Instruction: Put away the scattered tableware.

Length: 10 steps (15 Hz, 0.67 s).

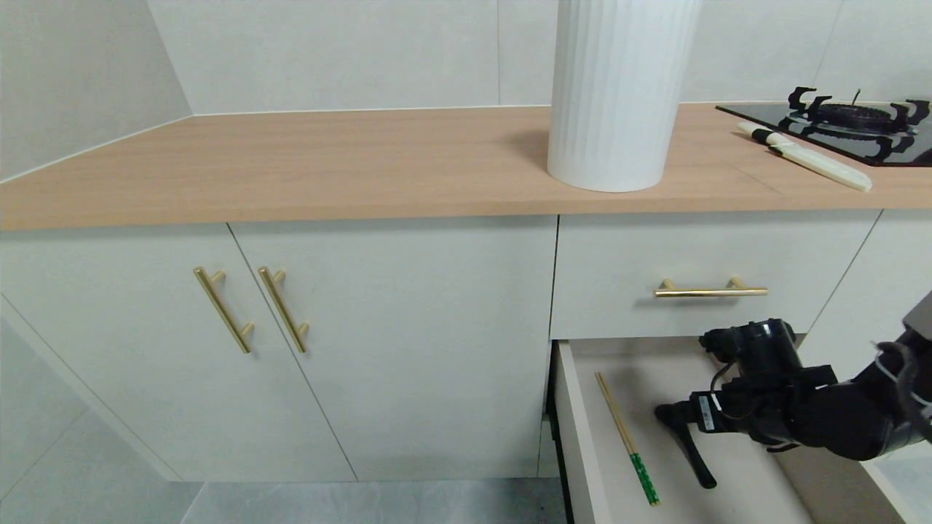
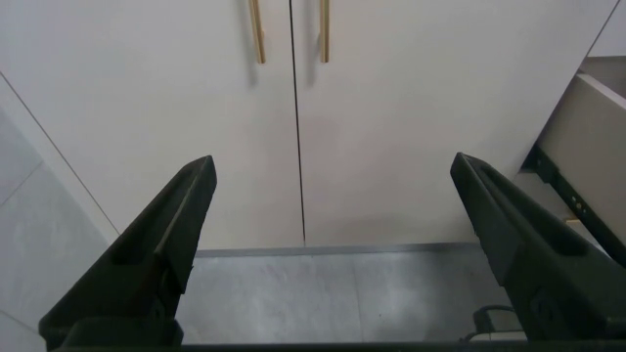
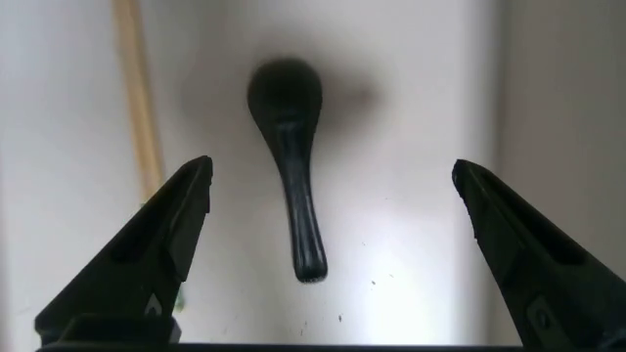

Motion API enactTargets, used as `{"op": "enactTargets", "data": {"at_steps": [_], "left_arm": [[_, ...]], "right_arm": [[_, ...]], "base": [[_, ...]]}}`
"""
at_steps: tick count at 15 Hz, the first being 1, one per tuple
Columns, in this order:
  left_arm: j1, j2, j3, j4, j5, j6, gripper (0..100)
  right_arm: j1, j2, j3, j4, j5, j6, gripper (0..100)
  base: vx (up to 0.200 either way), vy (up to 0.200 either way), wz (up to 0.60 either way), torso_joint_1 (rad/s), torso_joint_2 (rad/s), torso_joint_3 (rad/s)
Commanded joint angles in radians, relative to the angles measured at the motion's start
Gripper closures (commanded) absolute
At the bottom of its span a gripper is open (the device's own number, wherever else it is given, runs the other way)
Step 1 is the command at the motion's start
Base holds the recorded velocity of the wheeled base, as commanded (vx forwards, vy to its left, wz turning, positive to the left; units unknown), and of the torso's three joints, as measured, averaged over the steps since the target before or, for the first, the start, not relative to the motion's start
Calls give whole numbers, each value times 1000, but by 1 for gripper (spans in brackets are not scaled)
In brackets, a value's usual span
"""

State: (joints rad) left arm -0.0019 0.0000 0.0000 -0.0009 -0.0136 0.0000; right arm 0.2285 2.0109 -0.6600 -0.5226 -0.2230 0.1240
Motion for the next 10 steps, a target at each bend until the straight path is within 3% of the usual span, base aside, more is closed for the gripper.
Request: {"op": "enactTargets", "data": {"at_steps": [1,3,4,7,10], "left_arm": [[0,0,0,-1,0,0,0],[0,0,0,1,0,0,0],[0,0,0,-1,0,0,0],[0,0,0,-1,0,0,0],[0,0,0,1,1,-2,0]], "right_arm": [[9,-199,3,105,11,-1,0],[22,-262,-6,170,39,-1,0],[37,-359,-27,292,74,-3,0],[69,-454,-72,467,94,-1,0],[104,-527,-90,590,126,-6,0]], "base": [[0,0,0,0,0,0],[0,0,0,0,0,0],[0,0,0,0,0,0],[0,0,0,0,0,0],[-200,0,0,2,5,-1]]}}
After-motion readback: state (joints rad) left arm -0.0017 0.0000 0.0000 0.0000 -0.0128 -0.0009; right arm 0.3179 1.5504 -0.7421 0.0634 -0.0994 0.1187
